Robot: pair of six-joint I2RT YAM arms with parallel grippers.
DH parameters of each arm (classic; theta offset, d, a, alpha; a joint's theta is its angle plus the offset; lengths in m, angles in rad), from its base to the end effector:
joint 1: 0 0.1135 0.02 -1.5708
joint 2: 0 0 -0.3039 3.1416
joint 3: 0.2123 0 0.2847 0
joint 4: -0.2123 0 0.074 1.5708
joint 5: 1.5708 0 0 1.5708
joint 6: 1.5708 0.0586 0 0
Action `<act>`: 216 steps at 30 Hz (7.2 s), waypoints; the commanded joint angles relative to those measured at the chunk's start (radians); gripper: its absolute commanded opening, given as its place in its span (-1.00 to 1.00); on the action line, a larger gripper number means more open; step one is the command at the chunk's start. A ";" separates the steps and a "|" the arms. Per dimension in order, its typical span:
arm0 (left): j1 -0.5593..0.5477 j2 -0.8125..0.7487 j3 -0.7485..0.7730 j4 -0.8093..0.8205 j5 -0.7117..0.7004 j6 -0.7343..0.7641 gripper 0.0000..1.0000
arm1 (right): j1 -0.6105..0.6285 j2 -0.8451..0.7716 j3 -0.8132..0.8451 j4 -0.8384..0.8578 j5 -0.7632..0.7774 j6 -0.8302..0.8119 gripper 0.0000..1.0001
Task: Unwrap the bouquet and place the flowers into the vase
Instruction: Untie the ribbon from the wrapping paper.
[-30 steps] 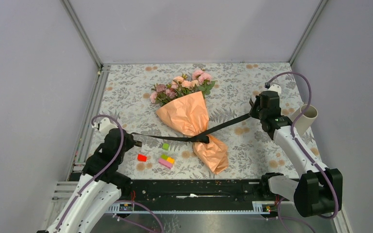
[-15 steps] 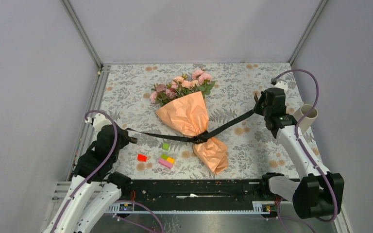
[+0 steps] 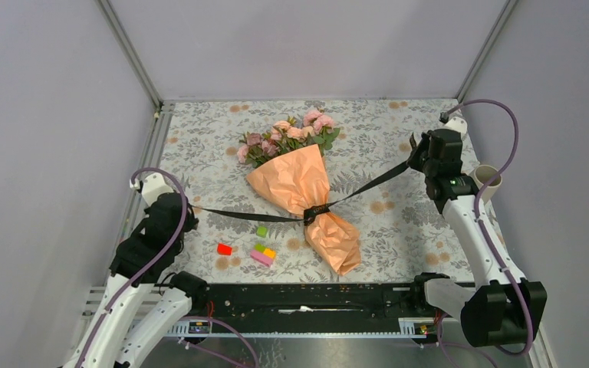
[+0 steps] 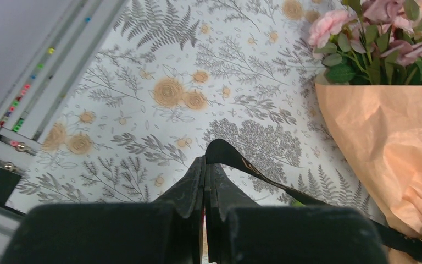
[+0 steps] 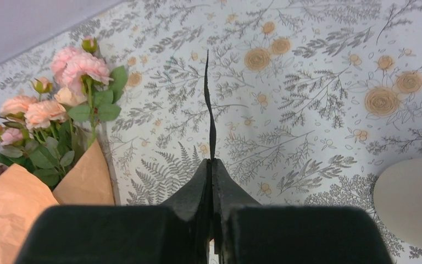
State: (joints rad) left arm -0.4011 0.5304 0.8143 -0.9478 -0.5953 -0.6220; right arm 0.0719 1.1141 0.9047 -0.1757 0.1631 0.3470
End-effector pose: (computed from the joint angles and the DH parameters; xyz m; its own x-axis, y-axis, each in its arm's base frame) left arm 0.1092 -0.0106 0.3273 -0.4125 -0.3491 -0.8414 -0.3982 0.8998 -0.1781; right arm 0.2928 0.0115 0.3376 -0.3254 0.3130 -0.8923 0.2019 0.9449 0.2578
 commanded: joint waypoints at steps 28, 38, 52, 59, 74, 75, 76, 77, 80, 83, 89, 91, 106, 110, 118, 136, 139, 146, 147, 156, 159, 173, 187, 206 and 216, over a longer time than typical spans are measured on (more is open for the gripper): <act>0.007 0.081 0.106 -0.056 -0.376 0.103 -1.00 | -0.039 0.157 0.270 -0.010 0.121 -0.079 -1.00; 0.007 0.111 0.120 -0.042 -0.307 0.123 0.84 | -0.038 0.225 0.256 -0.087 0.073 -0.046 0.43; -0.009 0.078 -0.041 0.436 0.603 0.114 0.97 | -0.026 0.092 0.058 -0.063 -0.550 0.084 0.76; -0.234 0.182 -0.159 0.695 0.617 0.013 0.96 | 0.190 0.030 -0.135 0.032 -0.578 0.159 0.58; -0.330 0.399 0.138 0.383 0.644 0.146 0.98 | 0.639 0.016 -0.258 0.156 -0.199 0.181 0.16; -0.301 0.419 0.166 0.344 0.646 0.178 0.98 | 0.651 0.032 -0.243 0.144 -0.183 0.164 0.10; -0.269 0.425 0.181 0.320 0.646 0.203 0.98 | 0.662 0.049 -0.228 0.138 -0.170 0.153 0.06; -0.233 0.425 0.189 0.310 0.646 0.222 0.98 | 0.672 0.068 -0.214 0.135 -0.168 0.149 0.02; -0.157 0.399 0.173 0.335 0.636 0.250 0.98 | 0.708 0.113 -0.176 0.124 -0.108 0.156 -0.01; -0.134 0.361 0.147 0.365 0.561 0.262 0.98 | 0.741 0.163 -0.150 0.119 -0.045 0.162 0.03; -0.126 0.318 0.098 0.406 0.483 0.272 0.98 | 0.793 0.276 -0.058 0.051 0.071 0.131 -0.01; -0.123 0.319 0.088 0.402 0.476 0.274 0.98 | 0.801 0.301 -0.021 0.020 0.095 0.119 -0.09; -0.116 0.307 0.065 0.388 0.476 0.268 0.98 | 0.823 0.398 0.117 -0.098 0.223 0.019 -1.00; -0.116 0.314 0.062 0.388 0.491 0.265 0.98 | 0.821 0.440 0.139 -0.094 0.252 0.011 -1.00; -0.116 0.319 0.056 0.389 0.511 0.264 0.98 | 0.821 0.445 0.160 -0.112 0.224 0.059 -1.00; -0.116 0.300 0.051 0.392 0.543 0.257 0.98 | 0.821 0.059 -0.234 0.150 0.160 0.507 -0.15; -0.114 0.296 0.050 0.395 0.544 0.255 0.98 | 0.821 0.067 -0.290 0.276 0.163 0.577 -0.09; -0.114 0.295 0.048 0.397 0.548 0.254 0.98 | 0.821 0.151 -0.315 0.405 0.160 0.634 -0.04; -0.114 0.296 0.046 0.397 0.548 0.254 0.98 | 0.821 0.155 -0.320 0.415 0.166 0.640 -0.04; -0.114 0.303 0.046 0.397 0.549 0.254 0.98 | 0.822 0.193 -0.324 0.423 0.196 0.659 -0.16; -0.114 0.302 0.046 0.397 0.548 0.254 0.98 | 0.821 0.185 -0.343 0.423 0.218 0.673 -0.22; -0.108 0.317 0.046 0.397 0.559 0.251 0.98 | 0.821 0.152 -0.386 0.421 0.300 0.680 -0.27; -0.108 0.326 0.046 0.396 0.558 0.251 0.98 | 0.819 0.225 -0.342 0.460 0.252 0.667 -0.28; -0.107 0.332 0.043 0.396 0.548 0.254 0.98 | 0.795 0.221 -0.331 0.468 0.243 0.675 -0.52; -0.107 0.330 0.043 0.396 0.549 0.255 0.98 | 0.783 0.251 -0.311 0.503 0.217 0.695 -0.80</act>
State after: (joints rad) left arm -0.5129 0.8612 0.8612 -0.5900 -0.0517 -0.3660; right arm 0.8669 1.3666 0.5514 0.2821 0.3836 1.0126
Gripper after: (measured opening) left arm 0.989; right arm 0.187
